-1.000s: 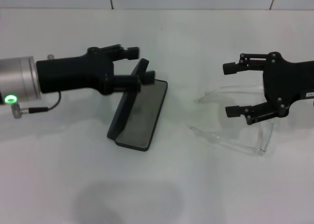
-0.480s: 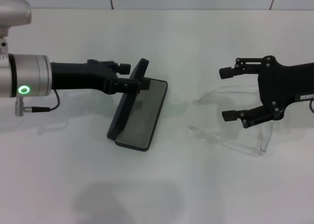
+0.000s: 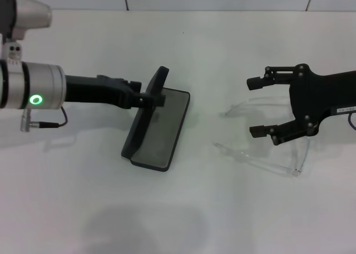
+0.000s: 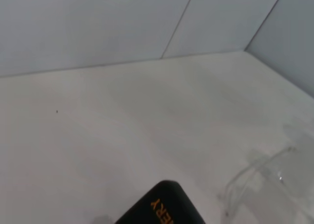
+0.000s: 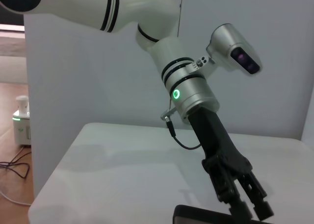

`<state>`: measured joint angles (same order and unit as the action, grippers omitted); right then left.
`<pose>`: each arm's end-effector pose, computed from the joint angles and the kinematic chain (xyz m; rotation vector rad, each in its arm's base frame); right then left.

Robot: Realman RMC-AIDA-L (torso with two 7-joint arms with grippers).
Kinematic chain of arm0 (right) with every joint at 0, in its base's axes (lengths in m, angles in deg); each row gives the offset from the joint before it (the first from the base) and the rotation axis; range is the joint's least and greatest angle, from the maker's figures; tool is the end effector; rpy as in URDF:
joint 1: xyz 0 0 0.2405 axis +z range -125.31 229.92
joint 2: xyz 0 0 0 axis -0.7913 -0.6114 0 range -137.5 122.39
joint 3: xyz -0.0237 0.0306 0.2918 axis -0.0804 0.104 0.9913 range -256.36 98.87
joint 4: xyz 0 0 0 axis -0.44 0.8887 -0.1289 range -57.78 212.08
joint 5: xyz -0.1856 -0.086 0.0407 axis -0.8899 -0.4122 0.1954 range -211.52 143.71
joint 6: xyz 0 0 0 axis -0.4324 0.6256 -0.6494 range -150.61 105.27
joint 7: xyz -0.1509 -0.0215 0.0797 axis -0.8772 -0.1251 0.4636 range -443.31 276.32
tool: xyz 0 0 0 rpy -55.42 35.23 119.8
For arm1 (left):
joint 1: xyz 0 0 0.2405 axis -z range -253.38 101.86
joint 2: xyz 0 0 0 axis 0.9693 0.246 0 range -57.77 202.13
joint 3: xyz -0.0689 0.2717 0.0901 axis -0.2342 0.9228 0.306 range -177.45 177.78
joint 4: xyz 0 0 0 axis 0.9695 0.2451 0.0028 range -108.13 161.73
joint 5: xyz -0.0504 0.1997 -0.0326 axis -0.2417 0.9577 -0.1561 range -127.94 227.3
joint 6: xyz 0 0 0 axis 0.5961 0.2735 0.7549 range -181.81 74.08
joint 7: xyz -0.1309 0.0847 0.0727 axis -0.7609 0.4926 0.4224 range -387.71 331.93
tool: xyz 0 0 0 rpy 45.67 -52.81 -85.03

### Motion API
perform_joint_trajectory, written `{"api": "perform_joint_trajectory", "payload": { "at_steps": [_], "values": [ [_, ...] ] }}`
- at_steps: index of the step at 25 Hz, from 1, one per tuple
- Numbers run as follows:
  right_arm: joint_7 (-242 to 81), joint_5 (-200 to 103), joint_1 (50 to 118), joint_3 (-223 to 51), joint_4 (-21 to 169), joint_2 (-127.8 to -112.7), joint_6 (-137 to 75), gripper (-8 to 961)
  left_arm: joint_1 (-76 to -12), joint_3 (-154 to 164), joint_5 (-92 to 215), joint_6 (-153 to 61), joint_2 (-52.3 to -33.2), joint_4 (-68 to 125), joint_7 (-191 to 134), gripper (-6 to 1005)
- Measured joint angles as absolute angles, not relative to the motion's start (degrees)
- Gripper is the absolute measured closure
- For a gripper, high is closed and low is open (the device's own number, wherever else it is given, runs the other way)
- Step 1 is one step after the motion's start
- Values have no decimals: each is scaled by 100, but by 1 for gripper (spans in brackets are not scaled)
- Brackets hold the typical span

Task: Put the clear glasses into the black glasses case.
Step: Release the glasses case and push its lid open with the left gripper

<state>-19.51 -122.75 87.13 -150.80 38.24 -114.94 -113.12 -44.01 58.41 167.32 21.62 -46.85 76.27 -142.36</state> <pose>0.2227 0.3734 -0.0120 -2.9451 -0.1816 0.6569 -0.2591 0.3927 -0.0550 -2.6380 -1.0661 -0.3812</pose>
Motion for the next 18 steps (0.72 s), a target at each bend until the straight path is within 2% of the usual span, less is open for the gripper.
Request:
{"api": "perform_joint_trajectory", "payload": {
  "at_steps": [16, 18],
  "values": [
    [-2011, -12289, 8683, -15081, 3804, -11522, -11231, 68, -4273, 5861, 17151, 2092, -4734, 7628, -14506, 206],
    [-2015, -12289, 8684, -15081, 3804, -11522, -11231, 68, -4270, 5862, 17198, 2090, -4737, 7629, -14515, 250]
  ]
}}
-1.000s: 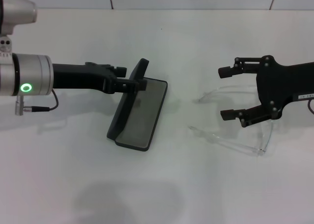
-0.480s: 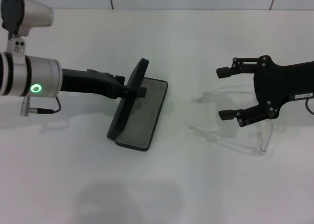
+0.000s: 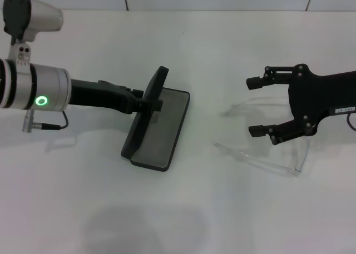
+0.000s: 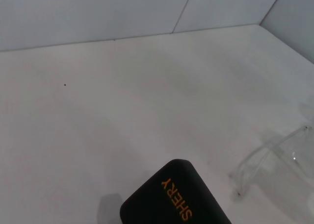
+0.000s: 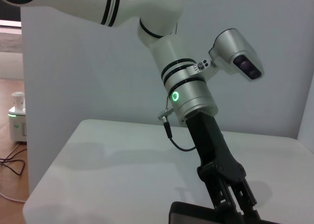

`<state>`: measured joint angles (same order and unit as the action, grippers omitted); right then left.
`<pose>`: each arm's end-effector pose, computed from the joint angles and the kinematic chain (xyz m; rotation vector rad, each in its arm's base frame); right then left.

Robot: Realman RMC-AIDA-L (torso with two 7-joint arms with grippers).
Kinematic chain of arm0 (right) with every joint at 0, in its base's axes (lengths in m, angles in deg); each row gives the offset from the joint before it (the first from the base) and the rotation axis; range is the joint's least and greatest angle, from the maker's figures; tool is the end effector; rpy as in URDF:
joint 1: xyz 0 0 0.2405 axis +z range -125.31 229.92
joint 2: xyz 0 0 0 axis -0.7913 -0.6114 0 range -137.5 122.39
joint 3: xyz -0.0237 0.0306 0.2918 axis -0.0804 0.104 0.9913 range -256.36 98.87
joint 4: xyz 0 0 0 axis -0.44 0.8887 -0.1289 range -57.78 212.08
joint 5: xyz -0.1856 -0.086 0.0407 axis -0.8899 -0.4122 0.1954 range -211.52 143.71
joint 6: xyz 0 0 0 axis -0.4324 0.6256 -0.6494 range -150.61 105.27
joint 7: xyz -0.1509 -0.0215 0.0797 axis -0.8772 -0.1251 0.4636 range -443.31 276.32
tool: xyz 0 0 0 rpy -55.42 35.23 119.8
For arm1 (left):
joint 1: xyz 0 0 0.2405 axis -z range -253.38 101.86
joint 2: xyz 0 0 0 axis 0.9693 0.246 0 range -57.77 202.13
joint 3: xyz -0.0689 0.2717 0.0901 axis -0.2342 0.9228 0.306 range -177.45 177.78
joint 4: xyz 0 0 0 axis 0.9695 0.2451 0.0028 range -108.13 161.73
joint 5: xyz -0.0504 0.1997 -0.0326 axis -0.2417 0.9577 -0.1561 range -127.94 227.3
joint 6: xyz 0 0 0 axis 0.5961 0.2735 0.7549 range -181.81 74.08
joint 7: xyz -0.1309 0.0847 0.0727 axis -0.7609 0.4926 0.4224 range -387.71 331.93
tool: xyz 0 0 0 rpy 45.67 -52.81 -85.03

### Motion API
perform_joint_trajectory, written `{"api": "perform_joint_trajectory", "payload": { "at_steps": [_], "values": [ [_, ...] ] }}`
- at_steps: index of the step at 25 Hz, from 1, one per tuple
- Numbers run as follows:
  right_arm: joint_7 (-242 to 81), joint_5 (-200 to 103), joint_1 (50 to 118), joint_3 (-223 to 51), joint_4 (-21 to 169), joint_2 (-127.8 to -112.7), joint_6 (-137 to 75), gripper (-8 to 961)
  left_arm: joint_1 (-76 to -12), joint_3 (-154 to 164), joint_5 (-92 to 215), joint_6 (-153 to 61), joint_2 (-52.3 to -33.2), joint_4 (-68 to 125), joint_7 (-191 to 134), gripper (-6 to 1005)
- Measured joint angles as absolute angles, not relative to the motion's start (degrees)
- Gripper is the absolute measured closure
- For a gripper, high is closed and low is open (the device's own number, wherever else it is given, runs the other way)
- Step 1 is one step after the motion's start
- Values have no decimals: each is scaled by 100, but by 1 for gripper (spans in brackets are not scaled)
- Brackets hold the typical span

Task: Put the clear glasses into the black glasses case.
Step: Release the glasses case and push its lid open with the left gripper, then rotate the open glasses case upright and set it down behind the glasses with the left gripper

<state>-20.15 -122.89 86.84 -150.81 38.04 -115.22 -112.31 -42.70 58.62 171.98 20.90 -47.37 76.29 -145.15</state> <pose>0.2241 0.3739 -0.0140 -2.9330 -0.1892 0.6471 -0.2609 0.3950 -0.0617 -2.6371 -1.0919 -0.2844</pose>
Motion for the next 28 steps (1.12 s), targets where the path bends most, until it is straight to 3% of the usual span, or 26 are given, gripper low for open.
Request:
{"api": "perform_joint_trajectory", "payload": {
  "at_steps": [4, 18, 28],
  "values": [
    [-2018, -12289, 8688, -15081, 3804, -11522, -11229, 68, -4264, 5862, 17212, 2080, -4738, 7629, -14521, 339],
    [-2087, -12285, 8683, -15081, 3800, -11531, -11180, 68, -4226, 5833, 17301, 1973, -4724, 7628, -14523, 436],
    [-2239, -12285, 8625, -15093, 3787, -11531, -11314, 68, -4208, 5840, 17316, 1978, -4671, 7789, -14315, 689]
  ]
}}
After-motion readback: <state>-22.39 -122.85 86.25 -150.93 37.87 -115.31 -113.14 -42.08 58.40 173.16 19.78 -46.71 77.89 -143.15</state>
